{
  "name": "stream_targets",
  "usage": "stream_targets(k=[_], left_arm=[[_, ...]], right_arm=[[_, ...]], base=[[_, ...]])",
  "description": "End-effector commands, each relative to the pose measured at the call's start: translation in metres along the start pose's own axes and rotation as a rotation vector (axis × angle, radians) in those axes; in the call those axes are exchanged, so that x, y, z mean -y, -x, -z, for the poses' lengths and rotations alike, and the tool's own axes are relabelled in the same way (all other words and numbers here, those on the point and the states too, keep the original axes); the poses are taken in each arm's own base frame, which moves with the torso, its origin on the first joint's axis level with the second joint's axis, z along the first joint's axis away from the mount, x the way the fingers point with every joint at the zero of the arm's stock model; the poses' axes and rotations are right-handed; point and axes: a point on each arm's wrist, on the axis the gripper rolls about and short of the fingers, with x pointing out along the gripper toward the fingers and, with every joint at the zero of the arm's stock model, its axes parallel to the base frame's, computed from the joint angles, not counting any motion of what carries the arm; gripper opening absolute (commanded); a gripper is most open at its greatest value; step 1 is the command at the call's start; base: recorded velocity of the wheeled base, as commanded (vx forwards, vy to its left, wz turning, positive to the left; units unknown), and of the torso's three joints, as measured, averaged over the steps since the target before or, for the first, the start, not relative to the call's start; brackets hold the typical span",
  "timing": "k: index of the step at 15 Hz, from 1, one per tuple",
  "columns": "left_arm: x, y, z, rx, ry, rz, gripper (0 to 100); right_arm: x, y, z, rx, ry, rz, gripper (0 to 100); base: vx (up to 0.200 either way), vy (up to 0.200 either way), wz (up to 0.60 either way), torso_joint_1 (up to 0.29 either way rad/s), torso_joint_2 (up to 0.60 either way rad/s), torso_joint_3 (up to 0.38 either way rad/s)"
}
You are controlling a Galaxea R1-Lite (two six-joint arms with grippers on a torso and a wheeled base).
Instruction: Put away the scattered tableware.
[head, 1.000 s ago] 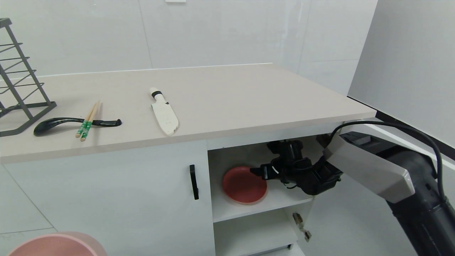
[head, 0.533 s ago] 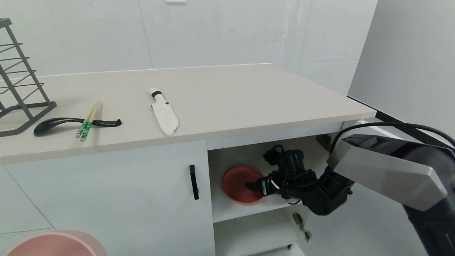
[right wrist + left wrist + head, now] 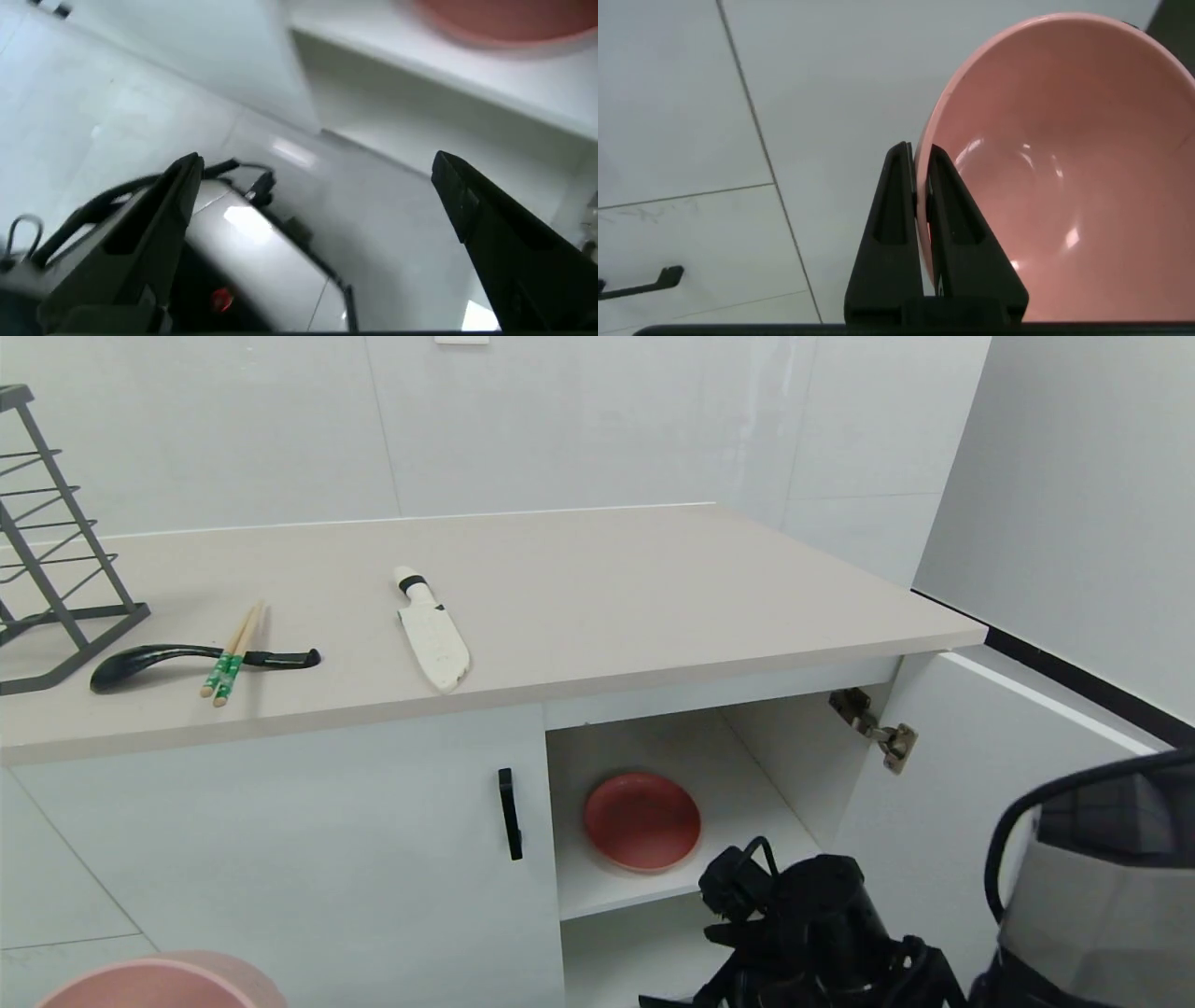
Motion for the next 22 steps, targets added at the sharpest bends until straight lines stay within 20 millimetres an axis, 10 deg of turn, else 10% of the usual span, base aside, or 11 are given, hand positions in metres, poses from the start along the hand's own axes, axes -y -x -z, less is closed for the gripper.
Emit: stream_targets(k=[1, 4, 9, 14, 22], left_arm=[[0.0, 0.0, 0.0, 0.003, 0.004, 0.002, 0], [0.0, 0.01, -0.087, 0.329, 0.102, -0.005, 0], [0.004, -0.004, -0.057, 0.019, 0.02, 0.178, 0], [0.006, -0.063, -0.088, -0.184, -0.326, 0.376, 0], [0.045, -0.129, -0.078, -0.324, -0.501, 0.581, 0]], right_arm=[[-0.022, 0.023, 0.004, 0.023, 0.021, -0.049, 100], [-0.048, 0.051, 0.002, 0.09, 0.002, -0.096, 100], [-0.055, 0.079, -0.004, 0.179, -0.023, -0.115, 100], [-0.049, 0.115, -0.001, 0.25, -0.032, -0.138, 100], [-0.048, 0.12, -0.001, 0.268, -0.035, -0.144, 100]], base=[[0.0, 0.0, 0.0, 0.0, 0.0, 0.0], [0.0, 0.0, 0.0, 0.0, 0.0, 0.0], [0.0, 0.0, 0.0, 0.0, 0.0, 0.0], [0.0, 0.0, 0.0, 0.0, 0.0, 0.0], [0.0, 0.0, 0.0, 0.0, 0.0, 0.0]])
